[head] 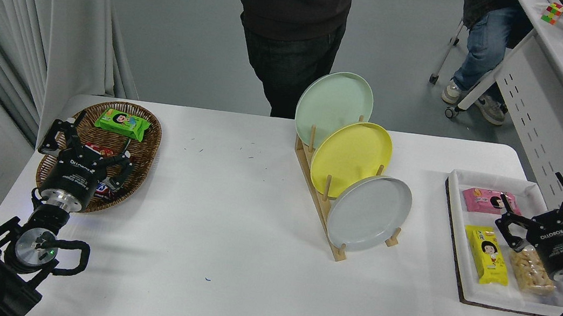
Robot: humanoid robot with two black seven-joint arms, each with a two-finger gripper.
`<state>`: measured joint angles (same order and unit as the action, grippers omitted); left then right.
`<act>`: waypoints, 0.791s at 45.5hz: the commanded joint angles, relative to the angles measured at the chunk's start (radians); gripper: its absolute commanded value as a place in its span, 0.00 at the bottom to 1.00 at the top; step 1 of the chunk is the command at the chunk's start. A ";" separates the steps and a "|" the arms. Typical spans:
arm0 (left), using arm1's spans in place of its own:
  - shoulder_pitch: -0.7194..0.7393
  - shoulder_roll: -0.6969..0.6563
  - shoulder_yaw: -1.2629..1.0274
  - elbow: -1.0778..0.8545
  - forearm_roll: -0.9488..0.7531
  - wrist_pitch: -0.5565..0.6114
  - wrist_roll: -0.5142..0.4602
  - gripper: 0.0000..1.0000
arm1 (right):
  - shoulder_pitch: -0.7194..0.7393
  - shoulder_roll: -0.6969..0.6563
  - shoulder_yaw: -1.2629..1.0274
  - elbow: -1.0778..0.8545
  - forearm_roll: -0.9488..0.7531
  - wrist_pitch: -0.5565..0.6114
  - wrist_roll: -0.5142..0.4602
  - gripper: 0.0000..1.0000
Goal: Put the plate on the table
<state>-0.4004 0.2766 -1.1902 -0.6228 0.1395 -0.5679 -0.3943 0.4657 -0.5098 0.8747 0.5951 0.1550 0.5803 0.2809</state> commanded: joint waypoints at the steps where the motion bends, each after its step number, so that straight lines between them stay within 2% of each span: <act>1: 0.000 0.000 0.000 0.000 0.000 0.000 0.000 0.98 | 0.008 0.008 -0.003 -0.012 0.000 0.000 0.000 1.00; 36: 0.000 0.001 0.000 0.000 0.000 0.000 0.000 0.98 | 0.011 0.063 0.012 -0.015 0.000 0.001 0.006 1.00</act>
<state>-0.4004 0.2764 -1.1898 -0.6228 0.1395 -0.5688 -0.3942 0.4762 -0.4568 0.8829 0.5826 0.1549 0.5807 0.2856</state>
